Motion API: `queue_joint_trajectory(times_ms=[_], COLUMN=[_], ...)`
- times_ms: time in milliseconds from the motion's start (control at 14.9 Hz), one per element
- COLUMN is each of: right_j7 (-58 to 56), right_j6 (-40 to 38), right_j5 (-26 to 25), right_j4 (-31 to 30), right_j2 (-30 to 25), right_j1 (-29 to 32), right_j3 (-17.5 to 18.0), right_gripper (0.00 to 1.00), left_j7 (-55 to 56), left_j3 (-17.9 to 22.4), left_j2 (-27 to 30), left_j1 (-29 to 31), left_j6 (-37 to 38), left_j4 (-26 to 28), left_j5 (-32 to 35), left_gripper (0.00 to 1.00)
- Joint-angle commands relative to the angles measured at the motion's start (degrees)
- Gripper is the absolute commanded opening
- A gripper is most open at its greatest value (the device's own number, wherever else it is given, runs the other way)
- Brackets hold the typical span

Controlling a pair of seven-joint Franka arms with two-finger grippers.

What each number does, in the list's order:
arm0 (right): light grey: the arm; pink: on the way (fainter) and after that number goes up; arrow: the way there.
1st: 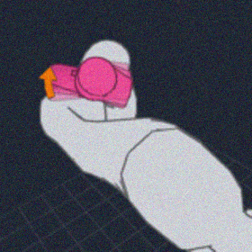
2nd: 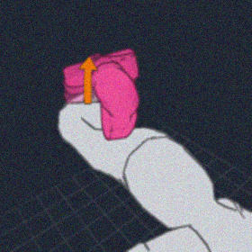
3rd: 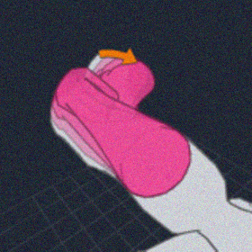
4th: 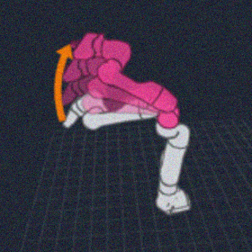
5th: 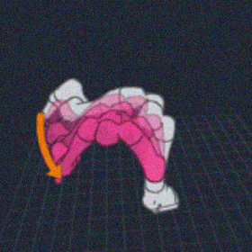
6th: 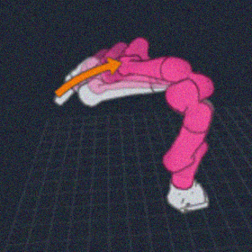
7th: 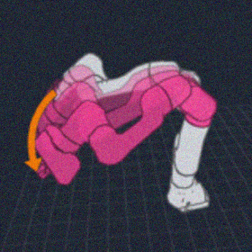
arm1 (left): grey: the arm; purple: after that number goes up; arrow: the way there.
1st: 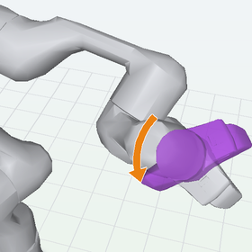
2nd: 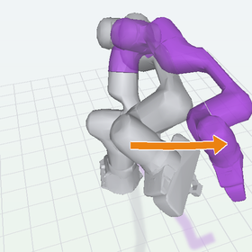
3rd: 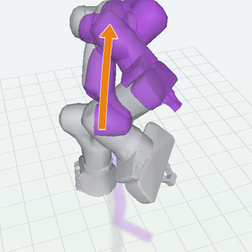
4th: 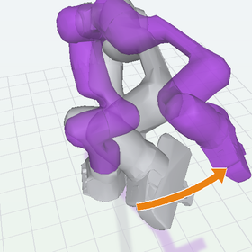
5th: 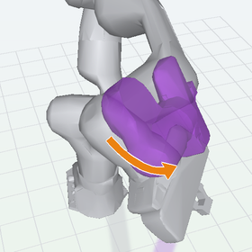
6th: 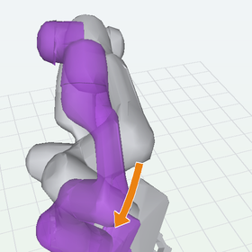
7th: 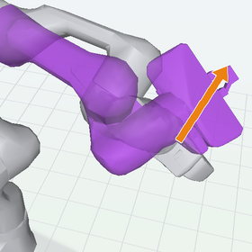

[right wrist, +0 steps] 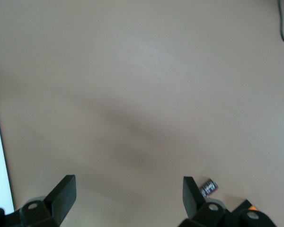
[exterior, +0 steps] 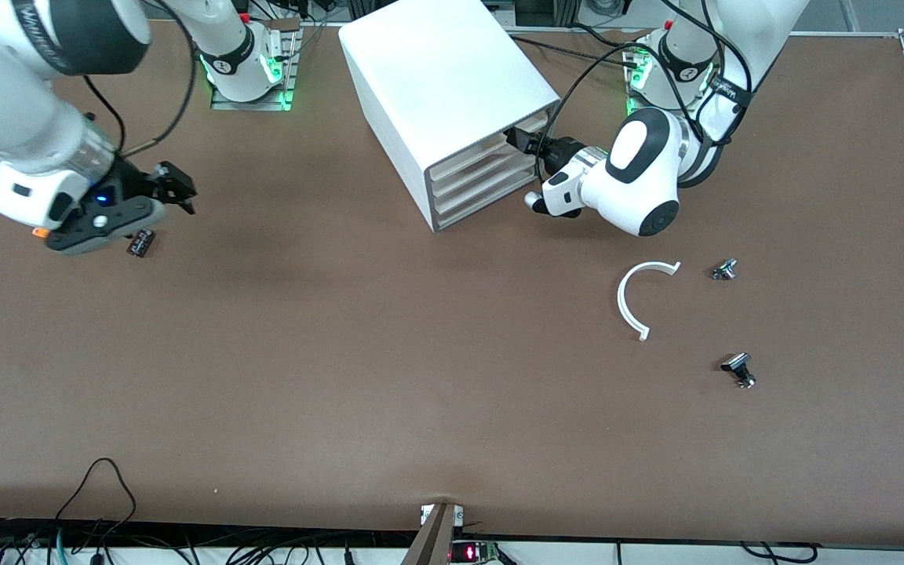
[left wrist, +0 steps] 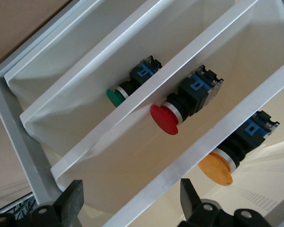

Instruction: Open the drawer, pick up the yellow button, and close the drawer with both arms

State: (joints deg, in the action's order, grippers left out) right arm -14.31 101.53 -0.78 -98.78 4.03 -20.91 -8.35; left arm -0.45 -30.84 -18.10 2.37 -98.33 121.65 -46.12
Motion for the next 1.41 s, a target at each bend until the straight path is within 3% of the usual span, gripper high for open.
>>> queue_joint_trajectory(times_ms=[0,134,201,469,670,1005,1273,1340], right_j7=[-1.2,-1.5,-1.6,-6.4,-8.3,-13.4,-17.7,-18.2], right_j6=[0.9,1.2,1.2,1.0,0.7,0.8,0.7,1.0], right_j5=[3.0,5.8,6.8,7.3,6.8,7.1,6.8,6.9], right_j4=[3.7,4.2,5.0,13.9,20.0,24.2,27.8,28.7], right_j2=[3.2,3.6,4.4,10.2,14.2,17.5,20.2,20.8], right_j1=[-1.0,-1.2,-1.7,-5.0,-5.1,-5.1,-5.0,-5.0], right_j3=[-0.5,-0.5,-0.4,-0.3,4.3,7.0,11.4,13.2], right_gripper=[1.00,1.00,1.00,1.00,1.00,1.00,1.00,1.00], left_j7=[-1.9,-1.9,-2.0,-1.9,-1.9,-2.0,-1.9,-1.9], left_j3=[-0.8,-0.8,-0.8,-0.7,-0.1,7.1,8.3,8.3], left_j2=[2.2,2.2,2.2,2.3,2.3,1.8,1.8,1.8], left_j1=[0.5,0.4,0.4,0.5,1.6,3.2,3.3,3.6], left_j6=[-0.6,-0.5,-0.5,-0.2,-0.5,-3.2,-5.1,-5.2], left_j4=[1.6,1.4,1.4,1.0,-2.3,-6.2,-6.4,-6.4], left_j5=[-1.3,-1.3,-1.2,-0.6,4.0,6.9,6.9,6.9], left_gripper=[0.76,0.12,0.00,0.00,0.00,0.00,0.00,0.26])
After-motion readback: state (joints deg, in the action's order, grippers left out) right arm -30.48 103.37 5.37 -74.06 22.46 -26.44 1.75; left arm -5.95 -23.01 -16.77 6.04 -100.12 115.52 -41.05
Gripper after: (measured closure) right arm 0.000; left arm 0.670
